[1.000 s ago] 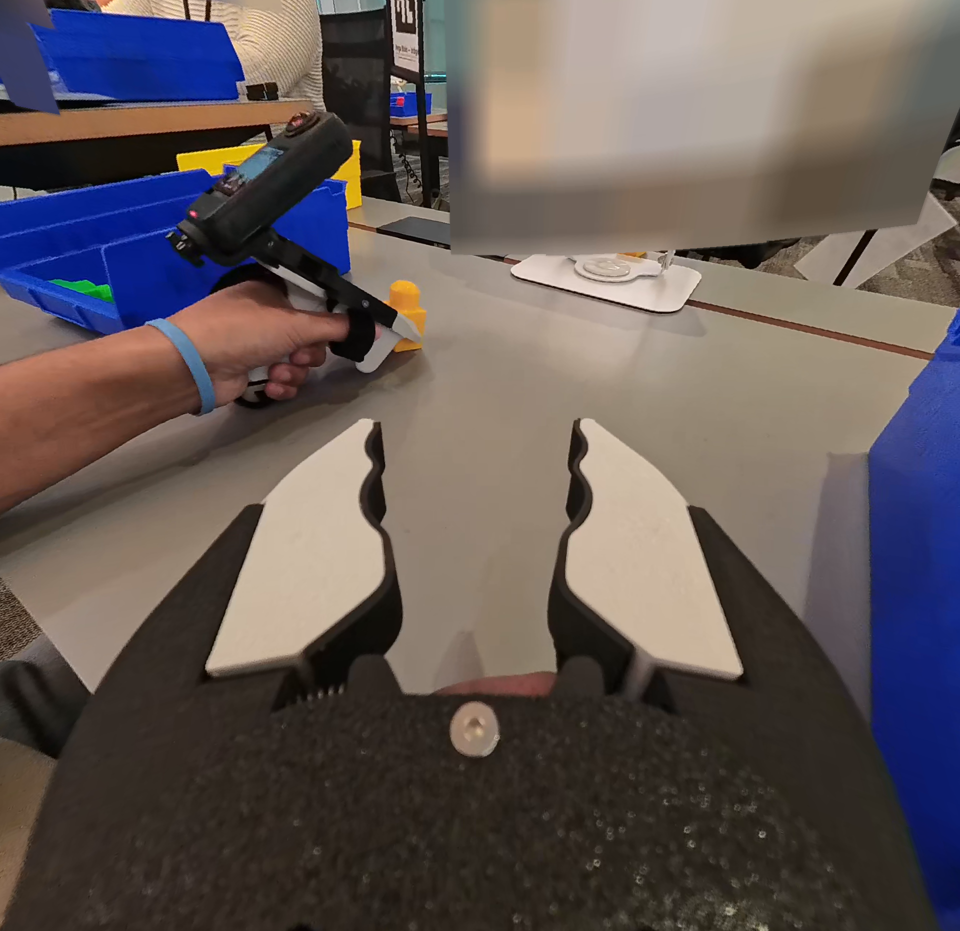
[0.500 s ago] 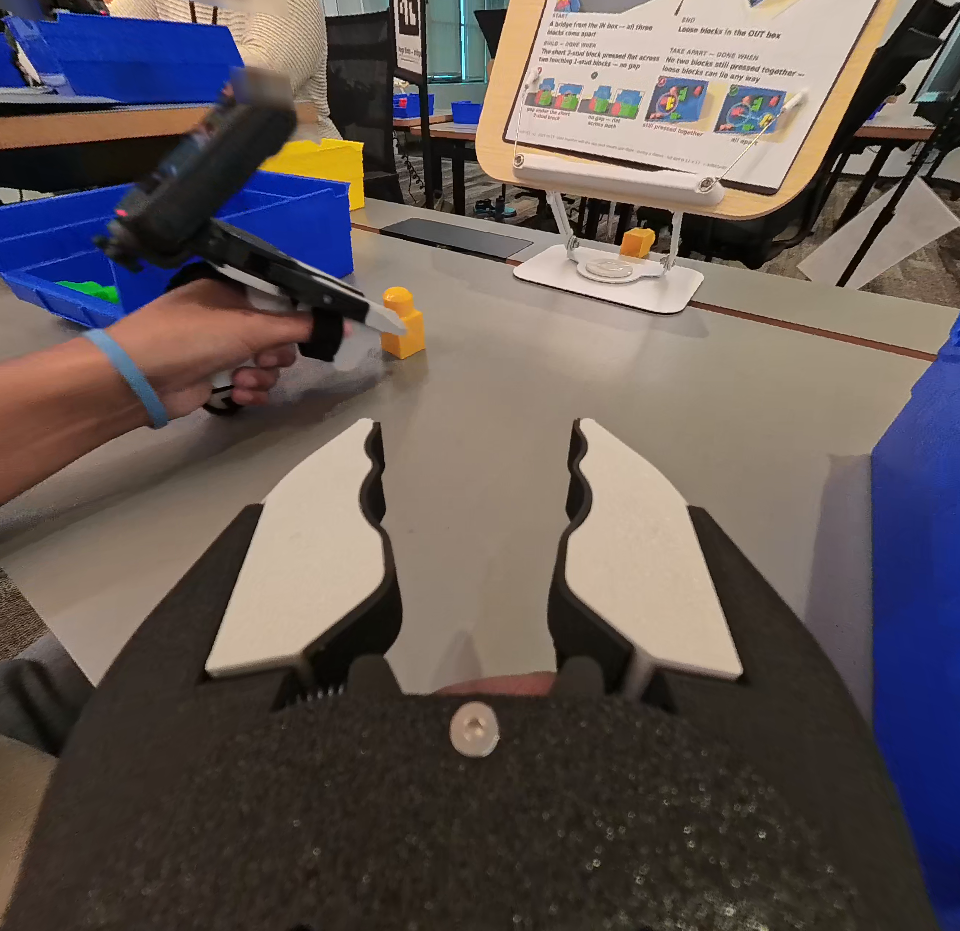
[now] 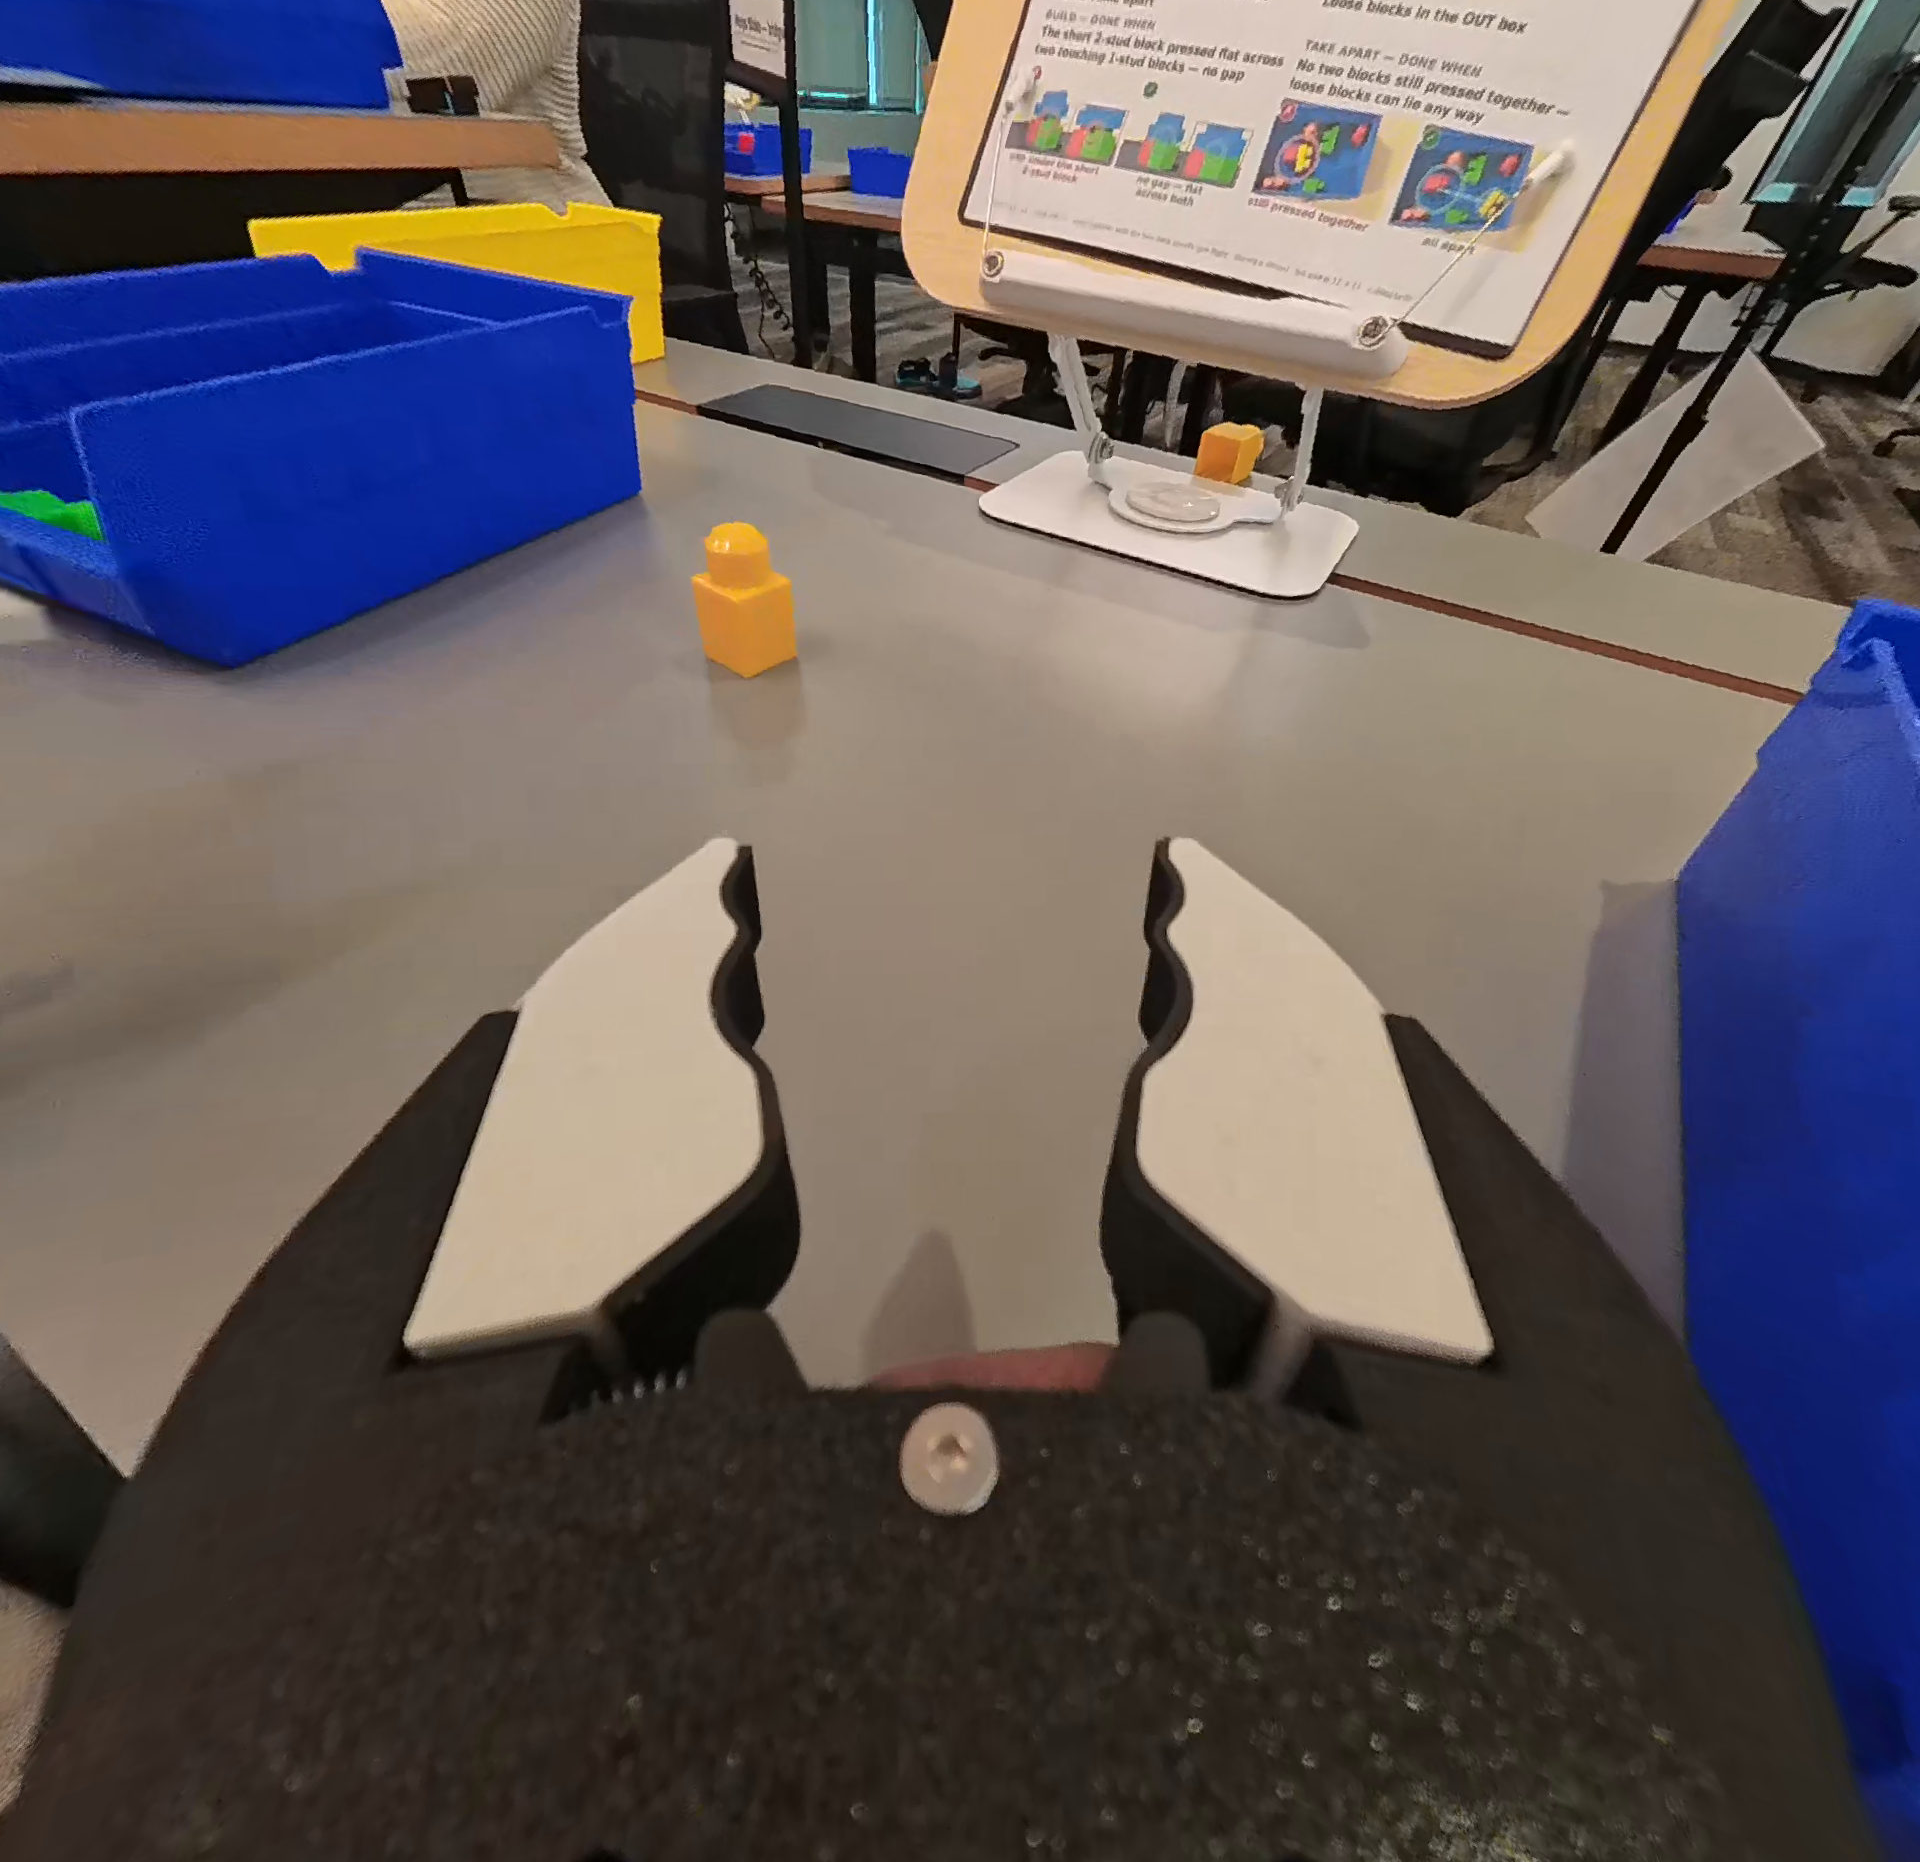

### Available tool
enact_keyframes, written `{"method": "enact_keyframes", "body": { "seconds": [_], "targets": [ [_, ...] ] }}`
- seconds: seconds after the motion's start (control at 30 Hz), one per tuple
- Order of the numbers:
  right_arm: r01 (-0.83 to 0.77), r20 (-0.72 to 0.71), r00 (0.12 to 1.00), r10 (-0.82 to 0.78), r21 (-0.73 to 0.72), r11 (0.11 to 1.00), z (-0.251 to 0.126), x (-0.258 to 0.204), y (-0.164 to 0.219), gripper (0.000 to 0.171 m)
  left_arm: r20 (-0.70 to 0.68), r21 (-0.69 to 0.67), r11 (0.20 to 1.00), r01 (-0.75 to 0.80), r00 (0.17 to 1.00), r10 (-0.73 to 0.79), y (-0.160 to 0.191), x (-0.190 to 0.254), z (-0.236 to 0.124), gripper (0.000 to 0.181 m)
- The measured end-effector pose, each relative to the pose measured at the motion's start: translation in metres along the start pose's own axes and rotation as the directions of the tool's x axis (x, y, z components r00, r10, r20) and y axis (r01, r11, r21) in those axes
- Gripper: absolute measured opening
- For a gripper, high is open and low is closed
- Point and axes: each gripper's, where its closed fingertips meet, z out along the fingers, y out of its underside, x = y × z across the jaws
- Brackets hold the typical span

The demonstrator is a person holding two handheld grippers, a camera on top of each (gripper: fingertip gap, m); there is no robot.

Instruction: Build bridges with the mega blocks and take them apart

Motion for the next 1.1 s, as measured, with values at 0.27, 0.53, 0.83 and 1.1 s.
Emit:
{"method": "enact_keyframes", "body": {
  "seconds": [0.27, 0.53, 0.83, 1.1],
  "targets": [
    [0.034, -0.009, 0.999, -0.034, -0.024, 0.999, 0.003, -0.011, 0.008, 0.074, 0.017, 0.017, 0.999, 0.047, 0.999, -0.047, 0.024, -0.015, -0.037, 0.089],
    [0.052, -0.014, 0.999, -0.052, -0.03, 0.998, 0.003, -0.013, 0.009, 0.074, 0.007, 0.002, 0.999, 0.054, 0.999, -0.054, 0.031, -0.022, -0.039, 0.085],
    [0.053, 0.0, 0.999, -0.053, -0.041, 0.998, 0.006, -0.015, 0.013, 0.074, 0.062, -0.015, 0.997, -0.071, 0.995, 0.072, 0.019, -0.052, -0.043, 0.08],
    [0.039, 0.008, 0.999, -0.038, -0.035, 0.999, 0.007, -0.012, 0.01, 0.073, -0.075, -0.37, 0.861, -0.349, 0.935, 0.347, 0.0, -0.177, -0.006, 0.078]
  ]
}}
